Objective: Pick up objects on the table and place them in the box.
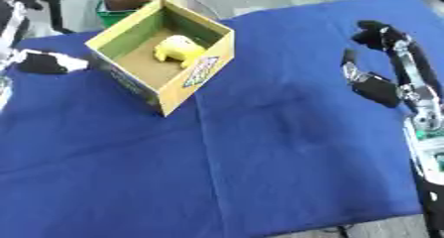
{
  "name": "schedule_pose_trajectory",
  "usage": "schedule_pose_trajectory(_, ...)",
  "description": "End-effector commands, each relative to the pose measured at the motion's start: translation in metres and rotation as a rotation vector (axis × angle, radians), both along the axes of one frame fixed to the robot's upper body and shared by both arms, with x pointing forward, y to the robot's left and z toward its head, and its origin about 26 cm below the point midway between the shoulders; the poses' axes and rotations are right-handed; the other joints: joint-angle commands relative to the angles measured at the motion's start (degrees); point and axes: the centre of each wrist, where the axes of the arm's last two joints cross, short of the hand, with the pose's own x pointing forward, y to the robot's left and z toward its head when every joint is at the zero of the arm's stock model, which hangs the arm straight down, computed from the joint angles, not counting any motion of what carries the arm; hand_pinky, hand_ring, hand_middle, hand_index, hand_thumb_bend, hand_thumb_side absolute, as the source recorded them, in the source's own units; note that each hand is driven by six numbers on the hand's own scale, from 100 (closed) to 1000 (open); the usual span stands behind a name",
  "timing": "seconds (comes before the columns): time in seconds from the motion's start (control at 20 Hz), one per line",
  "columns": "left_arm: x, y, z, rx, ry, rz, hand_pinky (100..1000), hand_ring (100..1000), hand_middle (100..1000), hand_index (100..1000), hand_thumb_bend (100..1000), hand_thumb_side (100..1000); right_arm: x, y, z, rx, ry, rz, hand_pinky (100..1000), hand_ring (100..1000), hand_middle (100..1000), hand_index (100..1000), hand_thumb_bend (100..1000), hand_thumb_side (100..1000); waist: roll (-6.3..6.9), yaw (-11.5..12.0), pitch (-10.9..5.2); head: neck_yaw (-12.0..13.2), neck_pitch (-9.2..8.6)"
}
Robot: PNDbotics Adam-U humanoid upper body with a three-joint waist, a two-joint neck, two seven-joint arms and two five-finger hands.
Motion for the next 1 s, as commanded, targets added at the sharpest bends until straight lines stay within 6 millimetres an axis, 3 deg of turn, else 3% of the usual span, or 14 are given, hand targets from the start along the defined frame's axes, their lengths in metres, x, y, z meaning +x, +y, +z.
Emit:
schedule_pose_trajectory(0.05,-0.021,0.011,0.015,-0.023,-0.053,0.033,690,749,693,766,876,225,-0.002,-0.009,0.017,-0.013,-0.048,-0.02,850,792,692,884,100,247,-0.56,0.8,-0.79,-0.5,-0.58)
schedule_pose_trajectory(0.5,-0.053,0.022,-0.019,-0.182,-0.062,0.142,640,707,640,740,776,110,-0.003,-0.012,0.017,-0.01,-0.052,-0.035,850,792,692,883,100,250,-0.94,3.1,-0.82,-0.9,-0.53)
schedule_pose_trajectory(0.7,-0.061,0.025,-0.031,-0.25,-0.073,0.181,615,678,611,718,538,100,-0.004,-0.013,0.016,-0.007,-0.051,-0.042,849,791,692,883,100,252,-0.86,3.3,-0.9,-1.1,-0.56)
schedule_pose_trajectory(0.85,-0.065,0.026,-0.036,-0.3,-0.083,0.202,606,668,601,711,471,100,-0.004,-0.013,0.016,-0.006,-0.051,-0.044,849,791,692,883,100,250,-0.91,3.5,-0.97,-1.1,-0.65)
schedule_pose_trajectory(1.0,-0.068,0.027,-0.041,-0.336,-0.093,0.222,598,658,593,705,463,100,-0.005,-0.014,0.016,-0.005,-0.053,-0.048,849,791,692,883,100,250,-0.99,3.8,-1.08,-1.2,-0.67)
